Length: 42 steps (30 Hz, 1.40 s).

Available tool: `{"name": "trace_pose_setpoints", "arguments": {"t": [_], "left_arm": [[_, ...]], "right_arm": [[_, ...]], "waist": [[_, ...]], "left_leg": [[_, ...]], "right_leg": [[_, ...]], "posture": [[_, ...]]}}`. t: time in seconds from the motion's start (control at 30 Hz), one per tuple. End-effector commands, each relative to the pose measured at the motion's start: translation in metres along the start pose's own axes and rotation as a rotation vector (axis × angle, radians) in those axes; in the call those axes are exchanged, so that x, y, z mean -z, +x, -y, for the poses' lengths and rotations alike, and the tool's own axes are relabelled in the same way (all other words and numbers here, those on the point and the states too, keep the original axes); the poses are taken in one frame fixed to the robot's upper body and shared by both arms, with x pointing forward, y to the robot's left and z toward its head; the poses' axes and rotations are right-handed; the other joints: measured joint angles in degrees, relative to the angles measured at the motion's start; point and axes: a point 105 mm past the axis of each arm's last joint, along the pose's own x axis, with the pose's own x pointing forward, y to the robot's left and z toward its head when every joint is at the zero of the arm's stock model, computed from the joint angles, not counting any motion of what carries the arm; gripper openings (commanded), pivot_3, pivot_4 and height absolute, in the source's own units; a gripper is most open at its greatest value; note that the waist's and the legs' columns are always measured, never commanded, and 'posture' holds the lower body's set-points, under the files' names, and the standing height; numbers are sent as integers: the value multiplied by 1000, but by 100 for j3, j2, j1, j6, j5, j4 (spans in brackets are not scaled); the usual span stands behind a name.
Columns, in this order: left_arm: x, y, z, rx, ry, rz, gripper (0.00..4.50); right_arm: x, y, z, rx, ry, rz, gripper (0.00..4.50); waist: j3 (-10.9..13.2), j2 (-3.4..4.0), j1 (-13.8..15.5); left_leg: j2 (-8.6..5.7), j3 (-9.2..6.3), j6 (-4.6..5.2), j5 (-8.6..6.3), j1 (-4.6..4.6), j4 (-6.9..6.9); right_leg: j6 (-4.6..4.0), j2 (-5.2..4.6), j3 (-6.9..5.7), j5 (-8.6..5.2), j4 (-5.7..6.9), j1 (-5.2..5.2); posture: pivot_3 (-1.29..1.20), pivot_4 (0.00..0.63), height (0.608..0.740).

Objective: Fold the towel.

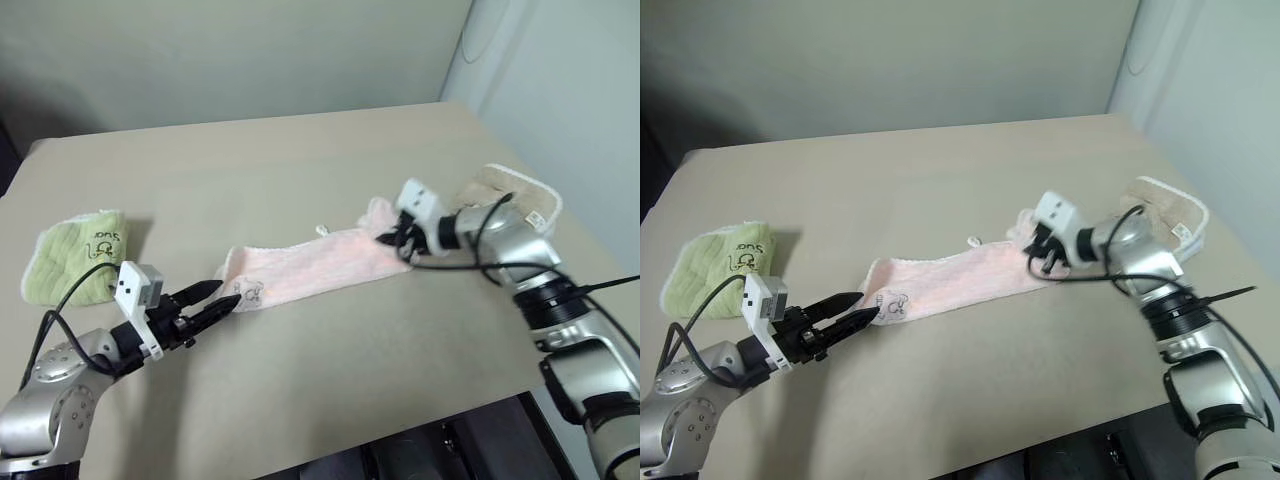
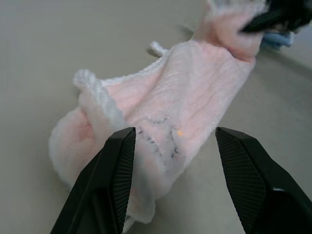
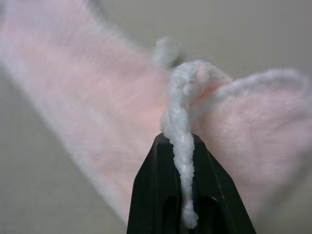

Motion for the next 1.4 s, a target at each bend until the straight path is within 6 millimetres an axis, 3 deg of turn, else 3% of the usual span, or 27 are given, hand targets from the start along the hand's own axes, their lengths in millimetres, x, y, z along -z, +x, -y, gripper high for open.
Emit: {"name": "trace_pose_setpoints", "arguments": {"t": [0.03,0.27,0.47,0.63,0.87,0.9,1.0,1.1,1.3,1.4], "left_arm": [[-7,2,7,7,31,36,2856],[-2,0,15,-14,11,45,2856],[0,2,18,-11,1,47,2856],[-1,5,18,-6,1,51,2856],[-3,3,15,-15,-10,65,2856],[-4,2,15,-18,-15,71,2856],[-7,0,12,-35,-48,110,2856],[-15,-3,7,-65,-168,191,2856],[-19,-8,6,-87,-408,296,2856],[-10,-10,16,-79,-471,276,2856]], "right_arm": [[-3,13,-12,-49,-94,-10,51],[-14,22,-23,-99,-85,33,51],[-19,21,-25,-92,-95,55,2073],[-20,17,-28,-108,-53,81,2073],[-47,-22,-30,-186,64,274,4320],[-49,-26,-26,-170,77,296,4465],[-47,-31,-6,-81,143,316,4465],[-28,-21,18,45,191,253,3843],[13,19,21,97,203,186,1730],[32,29,15,89,179,135,690]], "waist": [[0,0,39],[0,-1,60],[-1,-1,78],[-1,-1,99],[-2,-3,123],[-2,-4,125],[-3,-4,136],[-3,-4,145],[-2,-3,145],[-1,-1,145]], "left_leg": [[-1,-6,0,0,-6,0],[-6,-21,-22,8,-15,4],[-9,-21,-80,36,-15,1],[-10,-24,-90,36,-15,2],[-28,-24,-136,52,-19,1],[-28,-25,-136,52,-18,1],[-28,-29,-137,53,-18,2],[-26,-33,-137,53,-18,2],[-12,-38,-137,53,-19,-7],[-10,-37,-138,53,-19,-9]], "right_leg": [[2,-2,-3,1,0,-2],[3,-5,-15,2,-2,1],[-1,-2,-15,0,-2,3],[-1,-3,-14,0,-2,5],[-1,5,-15,0,-4,9],[-2,7,-15,0,-4,12],[-2,8,-13,0,-3,12],[-2,7,-11,0,-2,12],[-2,5,-13,0,2,3],[-2,4,-16,1,-1,3]], "posture": [[0,150,740],[0,150,740],[0,150,740],[0,150,740],[0,150,740],[0,150,740],[0,150,740],[0,150,740],[0,150,740],[0,150,740]]}}
